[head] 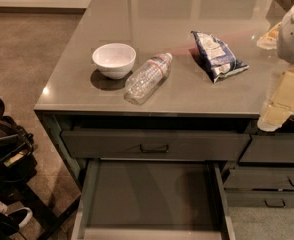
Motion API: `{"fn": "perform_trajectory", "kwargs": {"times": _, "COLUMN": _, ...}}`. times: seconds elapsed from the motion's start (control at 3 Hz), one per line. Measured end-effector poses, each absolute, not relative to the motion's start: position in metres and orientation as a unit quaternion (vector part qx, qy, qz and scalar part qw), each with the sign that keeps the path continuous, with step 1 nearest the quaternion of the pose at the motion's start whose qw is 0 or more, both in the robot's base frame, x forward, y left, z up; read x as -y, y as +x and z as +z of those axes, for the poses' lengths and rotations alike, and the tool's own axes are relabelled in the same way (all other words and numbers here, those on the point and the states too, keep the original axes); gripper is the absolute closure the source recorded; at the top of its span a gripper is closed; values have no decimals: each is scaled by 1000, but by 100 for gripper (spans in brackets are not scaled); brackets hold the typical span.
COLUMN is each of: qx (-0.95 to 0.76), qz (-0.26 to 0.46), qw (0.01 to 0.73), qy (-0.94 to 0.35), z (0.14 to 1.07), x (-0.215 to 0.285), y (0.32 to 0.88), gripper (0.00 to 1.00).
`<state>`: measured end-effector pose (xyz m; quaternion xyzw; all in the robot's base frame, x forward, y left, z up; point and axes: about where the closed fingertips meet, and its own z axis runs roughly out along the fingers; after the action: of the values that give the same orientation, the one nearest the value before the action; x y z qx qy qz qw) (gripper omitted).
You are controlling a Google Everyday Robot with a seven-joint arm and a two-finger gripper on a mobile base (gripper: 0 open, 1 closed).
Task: Place water bottle into middle drawer
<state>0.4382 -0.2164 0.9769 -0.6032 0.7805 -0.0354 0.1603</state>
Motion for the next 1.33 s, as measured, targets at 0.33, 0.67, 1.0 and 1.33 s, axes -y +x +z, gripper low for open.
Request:
{"fn": "perform_trajectory", "kwargs": {"times": 0.33, "qx": -781, "qz": -35, "qw": 160, "qy": -603, "z": 977, "x": 216, "y": 438, "gripper": 0}}
{"fn": "perform_trajectory", "kwargs": {"times": 0.67, "qx": -772, "qz": -43, "qw": 186, "qy": -606, "z": 982, "x": 200, "y": 442, "gripper": 0}}
{"fn": "perform_trajectory", "kwargs": {"times": 1.0, "qx": -733, "qz": -41, "qw": 245, "qy": -633, "z": 993, "x": 164, "y": 460, "gripper": 0}}
{"fn": "perform_trajectory", "kwargs": {"times": 1.33, "qx": -668, "qz": -28, "qw": 301, "qy": -680, "z": 1005, "x": 134, "y": 478, "gripper": 0}}
